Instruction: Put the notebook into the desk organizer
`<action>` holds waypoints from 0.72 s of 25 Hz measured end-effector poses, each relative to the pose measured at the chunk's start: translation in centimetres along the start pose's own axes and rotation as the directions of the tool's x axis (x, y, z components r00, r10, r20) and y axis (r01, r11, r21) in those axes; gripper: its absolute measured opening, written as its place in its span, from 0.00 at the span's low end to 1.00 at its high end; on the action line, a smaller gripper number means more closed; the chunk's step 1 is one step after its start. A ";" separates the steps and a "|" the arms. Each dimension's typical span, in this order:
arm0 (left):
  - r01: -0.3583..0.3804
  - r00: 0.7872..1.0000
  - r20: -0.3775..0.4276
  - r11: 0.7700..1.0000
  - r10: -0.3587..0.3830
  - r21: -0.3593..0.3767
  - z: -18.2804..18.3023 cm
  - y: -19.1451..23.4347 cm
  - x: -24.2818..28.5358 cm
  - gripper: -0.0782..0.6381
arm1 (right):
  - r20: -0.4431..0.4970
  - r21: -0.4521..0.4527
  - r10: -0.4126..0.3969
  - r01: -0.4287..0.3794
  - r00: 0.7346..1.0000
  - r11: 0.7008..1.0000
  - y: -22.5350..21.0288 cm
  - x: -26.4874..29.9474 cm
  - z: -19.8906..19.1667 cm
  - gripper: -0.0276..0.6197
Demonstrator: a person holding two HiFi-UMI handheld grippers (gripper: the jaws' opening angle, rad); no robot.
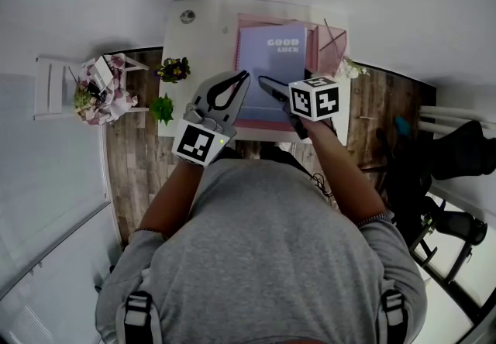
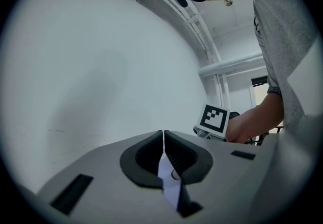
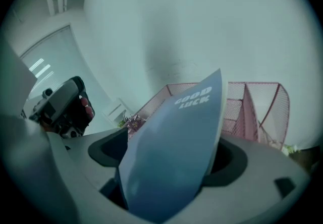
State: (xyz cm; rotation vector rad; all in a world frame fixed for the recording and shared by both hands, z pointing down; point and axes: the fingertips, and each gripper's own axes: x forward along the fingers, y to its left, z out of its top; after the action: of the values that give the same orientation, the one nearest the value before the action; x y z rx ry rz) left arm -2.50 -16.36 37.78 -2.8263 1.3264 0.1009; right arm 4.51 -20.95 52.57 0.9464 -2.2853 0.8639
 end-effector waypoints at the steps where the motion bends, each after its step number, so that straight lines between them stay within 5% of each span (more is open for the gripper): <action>1: 0.004 1.000 0.000 1.000 -0.004 0.002 0.0 0.0 0.0 0.15 | -0.009 -0.023 -0.018 0.017 1.000 1.000 0.0 0.1 -0.2 0.75; 10: 0.042 0.999 0.004 0.999 -0.042 0.022 0.4 -0.1 -0.5 0.15 | 0.001 -0.200 -0.182 0.179 0.983 0.963 -0.8 0.9 -0.7 0.76; 18: 0.078 0.997 0.003 0.997 -0.078 0.015 0.3 0.1 -0.9 0.15 | -0.004 -0.223 -0.256 0.249 0.967 0.942 -1.5 0.8 -0.8 0.81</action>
State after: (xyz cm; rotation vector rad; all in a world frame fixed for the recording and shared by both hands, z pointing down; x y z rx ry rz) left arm -3.14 -15.69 37.55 -2.8597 1.2094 0.0948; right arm 5.26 -21.56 54.15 1.0842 -2.1183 0.5001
